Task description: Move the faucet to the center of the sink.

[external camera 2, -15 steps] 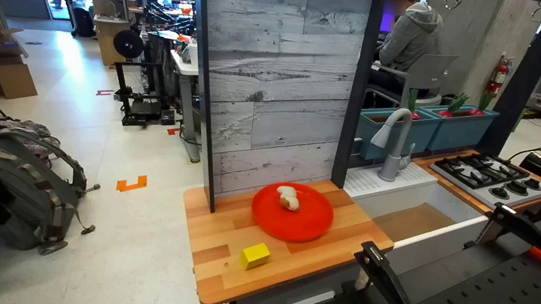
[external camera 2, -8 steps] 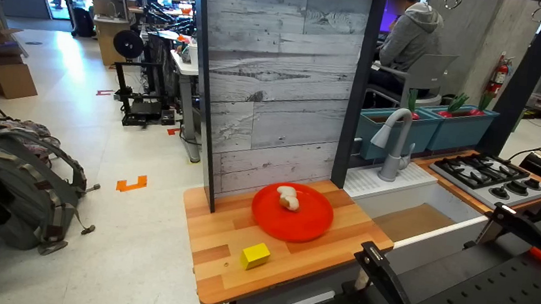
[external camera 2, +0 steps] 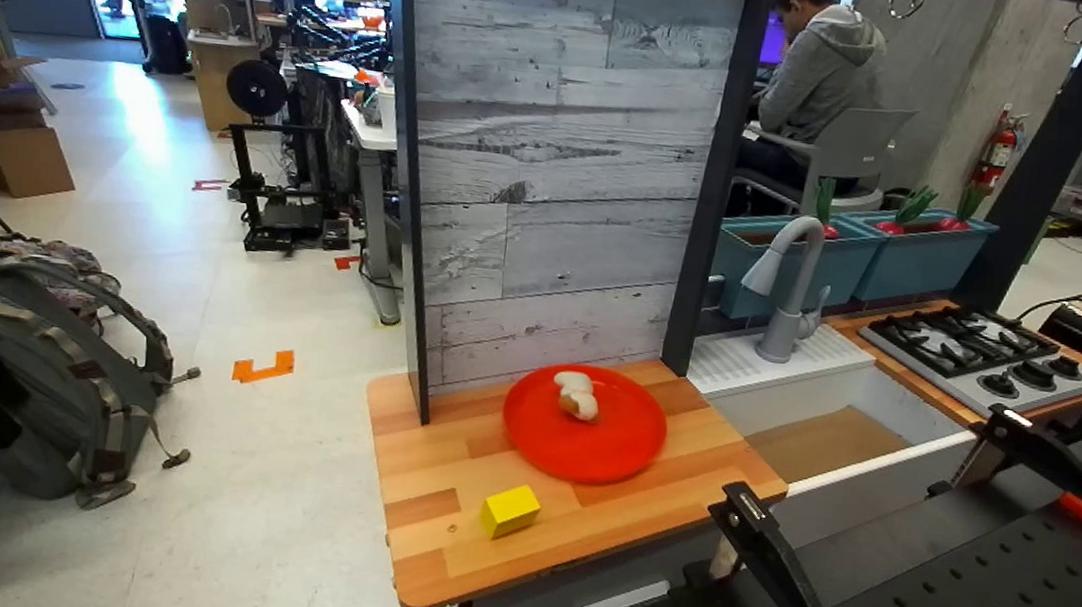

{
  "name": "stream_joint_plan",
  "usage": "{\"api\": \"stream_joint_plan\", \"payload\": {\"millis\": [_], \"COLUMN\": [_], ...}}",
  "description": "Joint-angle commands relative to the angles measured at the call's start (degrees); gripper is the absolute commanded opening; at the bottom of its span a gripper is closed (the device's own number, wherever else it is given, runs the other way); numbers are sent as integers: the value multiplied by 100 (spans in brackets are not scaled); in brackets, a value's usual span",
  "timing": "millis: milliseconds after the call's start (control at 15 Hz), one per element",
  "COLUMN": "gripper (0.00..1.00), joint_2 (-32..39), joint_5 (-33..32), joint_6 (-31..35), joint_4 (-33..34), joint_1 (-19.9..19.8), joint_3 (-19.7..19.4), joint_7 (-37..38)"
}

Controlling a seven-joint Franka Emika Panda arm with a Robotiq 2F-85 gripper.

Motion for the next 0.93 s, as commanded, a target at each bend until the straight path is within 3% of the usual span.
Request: {"api": "stream_joint_plan", "payload": {"millis": [0,200,867], "gripper": [100,100,100], "joint_2": [850,1472,2960], "joint_5": [483,966,2269], "joint_6": [817,1323,1408], "joint_4": [328,550,1552], "joint_1": [-130,-282,-987], "joint_3": [-251,-478,-775], "joint_7": [20,-91,-113]}}
